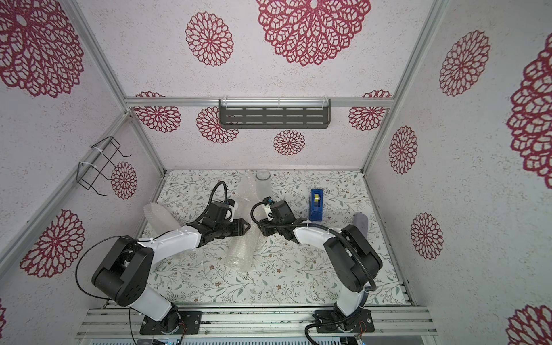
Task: Wrap vases in bubble wrap
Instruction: Stick the tape on the bubble wrap.
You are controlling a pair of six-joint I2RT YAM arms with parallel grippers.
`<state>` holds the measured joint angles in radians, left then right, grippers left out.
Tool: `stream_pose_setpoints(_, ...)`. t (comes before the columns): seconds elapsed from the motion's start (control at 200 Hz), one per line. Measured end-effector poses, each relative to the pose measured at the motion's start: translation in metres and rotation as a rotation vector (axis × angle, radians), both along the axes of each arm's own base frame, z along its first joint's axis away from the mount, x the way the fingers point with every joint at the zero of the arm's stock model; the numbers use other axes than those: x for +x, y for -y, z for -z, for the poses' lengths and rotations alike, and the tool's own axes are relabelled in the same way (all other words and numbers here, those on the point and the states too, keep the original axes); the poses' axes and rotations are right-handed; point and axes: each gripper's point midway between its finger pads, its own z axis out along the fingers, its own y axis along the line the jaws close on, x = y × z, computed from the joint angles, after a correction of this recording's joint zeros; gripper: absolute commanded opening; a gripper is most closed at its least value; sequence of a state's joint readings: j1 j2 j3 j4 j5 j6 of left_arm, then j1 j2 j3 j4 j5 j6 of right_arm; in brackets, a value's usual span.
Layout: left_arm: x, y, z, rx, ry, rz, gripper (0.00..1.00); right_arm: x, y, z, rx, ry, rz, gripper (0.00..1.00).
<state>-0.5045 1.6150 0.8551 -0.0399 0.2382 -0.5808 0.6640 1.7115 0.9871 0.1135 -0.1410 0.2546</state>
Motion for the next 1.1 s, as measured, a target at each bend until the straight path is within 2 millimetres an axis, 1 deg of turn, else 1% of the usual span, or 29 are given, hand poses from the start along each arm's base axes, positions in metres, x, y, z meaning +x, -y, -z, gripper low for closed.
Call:
stream_pose_setpoints(0.08,0.000,0.000,0.000,-0.001,-0.002,-0.001,0.55,0.000,0.001,-0.008,0.014,0.012,0.012,0.57)
stream_pose_setpoints(0.19,0.000,0.000,0.000,-0.002,-0.002,-0.002,0.55,0.004,-0.002,-0.019,0.058,0.032,0.029,0.59)
stream_pose_setpoints(0.31,0.000,0.000,0.000,-0.003,-0.003,-0.002,0.55,0.007,-0.007,-0.022,0.097,0.029,0.047,0.65)
stream_pose_setpoints(0.415,0.000,0.000,0.000,-0.003,-0.003,-0.002,0.55,0.007,-0.015,-0.017,0.117,0.016,0.053,0.70)
stream_pose_setpoints(0.53,-0.001,0.000,0.000,-0.004,-0.004,-0.002,0.55,0.007,-0.020,-0.005,0.120,-0.011,0.058,0.73)
stream_pose_setpoints(0.625,-0.001,0.000,0.000,-0.005,-0.005,-0.002,0.55,0.010,-0.025,-0.002,0.130,-0.019,0.059,0.76)
stream_pose_setpoints(0.756,-0.001,0.000,0.000,-0.005,-0.005,-0.002,0.55,0.014,-0.032,-0.005,0.158,-0.025,0.057,0.81)
stream_pose_setpoints(0.966,-0.001,0.001,0.000,-0.008,-0.006,0.001,0.55,0.020,-0.043,-0.014,0.185,-0.017,0.055,0.85)
stream_pose_setpoints(1.096,-0.001,0.001,0.000,-0.008,-0.007,0.001,0.55,0.026,-0.046,-0.010,0.177,-0.017,0.068,0.86)
